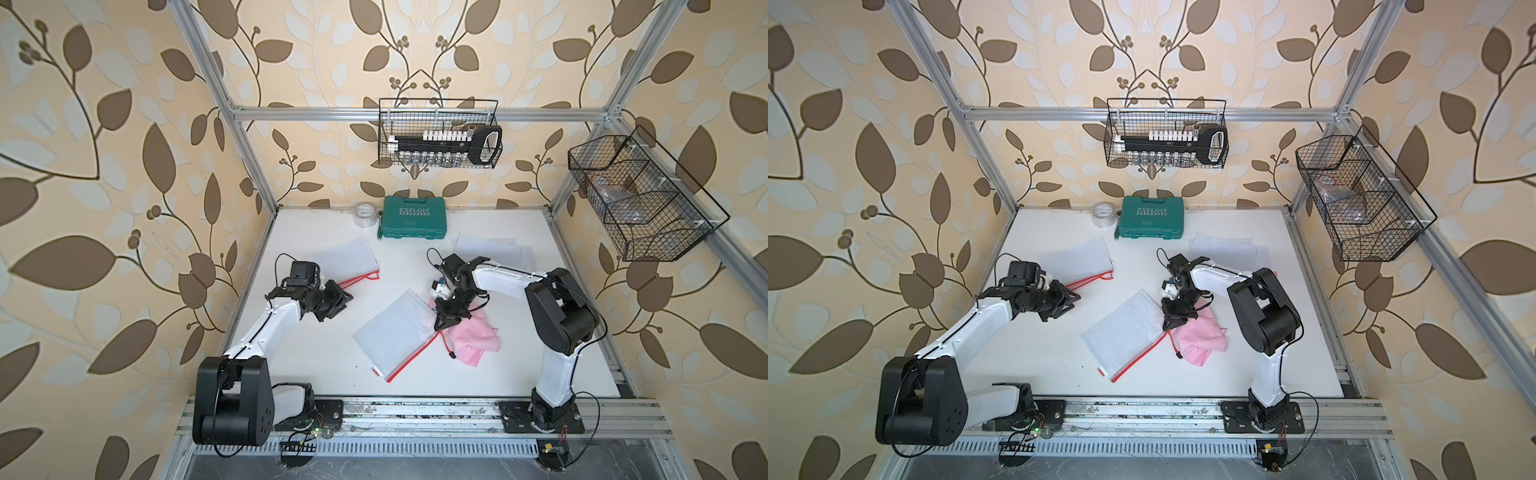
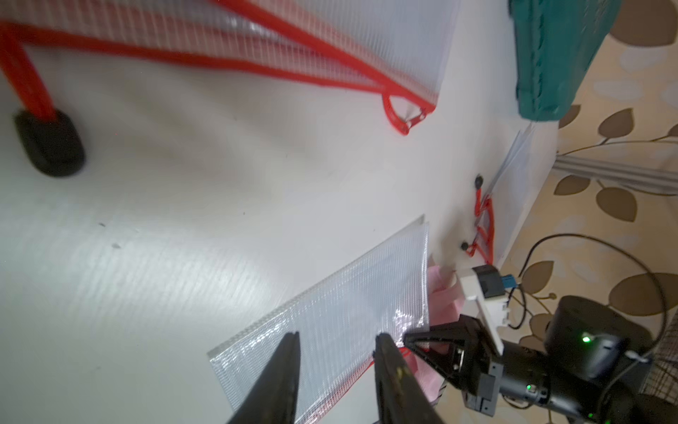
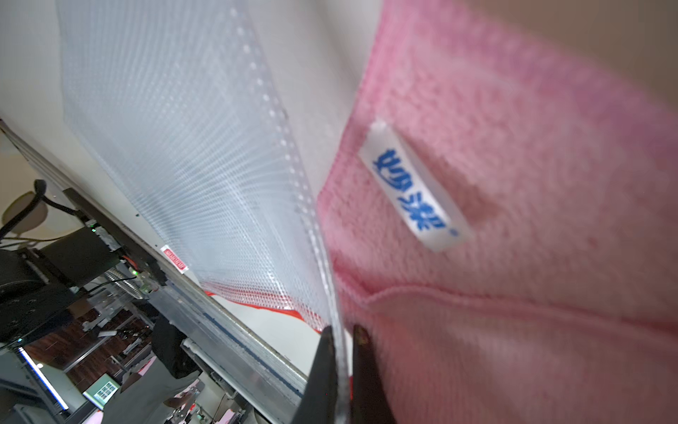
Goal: Wipe the document bag
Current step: Place the document bag at the center of the board, then wipe the dirt from the document bag.
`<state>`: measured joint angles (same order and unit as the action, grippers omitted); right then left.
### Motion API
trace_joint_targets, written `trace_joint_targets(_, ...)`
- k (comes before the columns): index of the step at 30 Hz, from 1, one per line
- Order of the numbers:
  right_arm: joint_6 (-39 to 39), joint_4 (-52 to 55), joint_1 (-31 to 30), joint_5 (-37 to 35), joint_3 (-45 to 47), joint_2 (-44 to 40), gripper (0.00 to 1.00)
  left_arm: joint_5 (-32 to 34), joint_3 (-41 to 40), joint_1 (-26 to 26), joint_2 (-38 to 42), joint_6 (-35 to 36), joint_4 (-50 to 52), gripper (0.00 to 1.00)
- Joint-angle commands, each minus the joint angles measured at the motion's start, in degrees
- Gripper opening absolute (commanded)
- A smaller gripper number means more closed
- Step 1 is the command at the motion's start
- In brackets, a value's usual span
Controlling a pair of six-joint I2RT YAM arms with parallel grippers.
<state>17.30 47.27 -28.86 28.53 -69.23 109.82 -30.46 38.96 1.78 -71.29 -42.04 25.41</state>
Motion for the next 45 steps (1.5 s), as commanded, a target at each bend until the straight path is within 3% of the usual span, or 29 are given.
trace_joint_targets(1, 0.0, -0.4, -0.1, -4.4, -0.2, -0.5, 0.0, 1.2, -2.2, 3.5, -0.3, -0.9, -1.5, 0.36)
trace_joint_targets(10, 10.9, -7.6, -0.9, -4.2, 0.6, -1.8, 0.0, 1.7, -1.9, 12.0, -5.8, -1.3, -4.5, 0.37)
trace_joint_targets(14, 9.7, -6.3, -1.6, -5.3, -1.0, -1.3, 0.0, 3.1, -1.1, 15.1, -12.8, -2.1, -6.6, 0.34)
trace_joint_targets(19, 6.9, -3.9, -1.8, -6.5, -0.4, -3.5, 0.0, 7.5, 0.5, 15.5, -18.0, -2.4, -6.1, 0.32)
trace_joint_targets(23, 3.3, 0.2, -1.9, -9.9, -1.7, -9.0, 0.7, 11.5, 2.1, 15.7, -20.3, -1.8, -1.9, 0.29)
trace_joint_targets(24, 2.5, 1.7, -1.8, -11.0, -2.6, -10.5, 0.83, 12.0, 2.2, 15.7, -20.7, -1.7, -1.2, 0.29)
trace_joint_targets(26, 0.6, 6.7, -1.8, -12.9, -5.7, -13.7, 0.98, 12.9, 2.1, 15.7, -21.5, -1.6, 0.3, 0.28)
trace_joint_targets(30, -1.6, 14.4, -0.8, -17.3, -8.2, -18.8, 0.98, 13.4, 1.2, 15.7, -21.6, -1.6, 1.0, 0.27)
trace_joint_targets(35, -1.5, 16.3, 0.5, -27.9, -1.7, -16.9, 0.98, 14.3, 1.7, 15.7, -20.0, -0.5, 2.1, 0.26)
trace_joint_targets(42, 0.6, 5.6, -0.8, -25.0, 6.5, -9.9, 0.98, 16.2, 2.7, 16.6, -19.4, 0.9, 3.9, 0.23)
trace_joint_targets(45, 1.8, 3.4, -1.2, -27.9, 8.5, -7.8, 0.97, 17.3, 3.1, 17.1, -19.7, 0.7, 4.2, 0.12)
